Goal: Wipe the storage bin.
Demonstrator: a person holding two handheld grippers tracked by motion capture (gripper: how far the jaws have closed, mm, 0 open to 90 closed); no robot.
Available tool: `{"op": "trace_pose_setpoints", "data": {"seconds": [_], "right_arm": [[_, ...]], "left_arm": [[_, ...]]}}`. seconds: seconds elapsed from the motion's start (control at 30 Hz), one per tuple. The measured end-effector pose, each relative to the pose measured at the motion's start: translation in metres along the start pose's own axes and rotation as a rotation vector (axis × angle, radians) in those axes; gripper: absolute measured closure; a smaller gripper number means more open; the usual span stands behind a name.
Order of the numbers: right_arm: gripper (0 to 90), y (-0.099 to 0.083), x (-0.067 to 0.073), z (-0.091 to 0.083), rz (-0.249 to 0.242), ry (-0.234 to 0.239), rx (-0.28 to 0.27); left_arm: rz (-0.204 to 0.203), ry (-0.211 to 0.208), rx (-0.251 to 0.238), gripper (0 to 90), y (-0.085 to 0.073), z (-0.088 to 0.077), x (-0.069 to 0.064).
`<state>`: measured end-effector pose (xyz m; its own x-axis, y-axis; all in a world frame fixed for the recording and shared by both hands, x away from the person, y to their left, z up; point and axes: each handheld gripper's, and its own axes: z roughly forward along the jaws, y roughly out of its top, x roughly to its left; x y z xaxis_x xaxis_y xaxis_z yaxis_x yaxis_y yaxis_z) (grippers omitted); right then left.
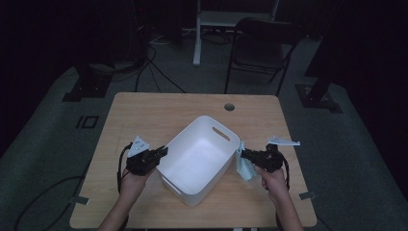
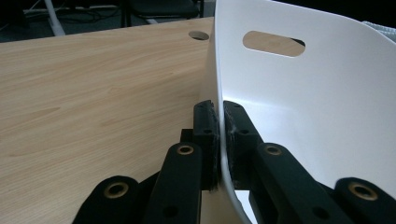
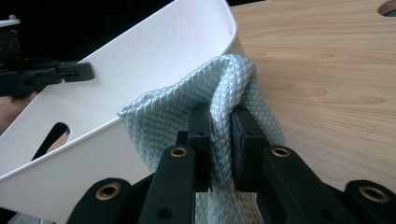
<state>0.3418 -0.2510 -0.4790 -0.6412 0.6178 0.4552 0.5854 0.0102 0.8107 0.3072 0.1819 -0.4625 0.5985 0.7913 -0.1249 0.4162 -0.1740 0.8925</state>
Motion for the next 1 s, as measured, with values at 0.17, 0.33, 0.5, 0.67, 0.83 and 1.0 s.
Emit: {"op": "trace_pose_setpoints", "data": {"seconds": [0.17, 0.33, 0.5, 0.67, 0.83, 1.0], "right_arm": [[79.8, -0.001, 0.001, 0.000, -0.016, 0.006, 0.002], [75.0, 0.001, 0.001, -0.001, -0.027, -0.001, 0.010], [78.5, 0.000, 0.002, 0.000, -0.035, 0.005, 0.028], [82.5, 0.002, 0.006, -0.005, -0.068, -0.014, 0.011], [79.7, 0.007, 0.015, -0.007, -0.118, -0.040, 0.002], [79.1, 0.008, 0.018, -0.005, -0.142, -0.065, 0.015]], "left_arm": [[-0.003, -0.009, 0.004, 84.9, 0.000, 0.000, 0.000], [-0.004, -0.011, 0.002, 84.8, 0.000, 0.000, 0.001], [-0.004, -0.013, 0.001, 84.7, 0.000, 0.000, 0.001], [0.004, -0.012, 0.004, 84.8, 0.000, 0.000, 0.001], [0.004, -0.027, 0.008, 84.7, 0.000, 0.000, 0.002], [0.014, -0.024, 0.017, 84.8, 0.001, 0.000, 0.001]]}}
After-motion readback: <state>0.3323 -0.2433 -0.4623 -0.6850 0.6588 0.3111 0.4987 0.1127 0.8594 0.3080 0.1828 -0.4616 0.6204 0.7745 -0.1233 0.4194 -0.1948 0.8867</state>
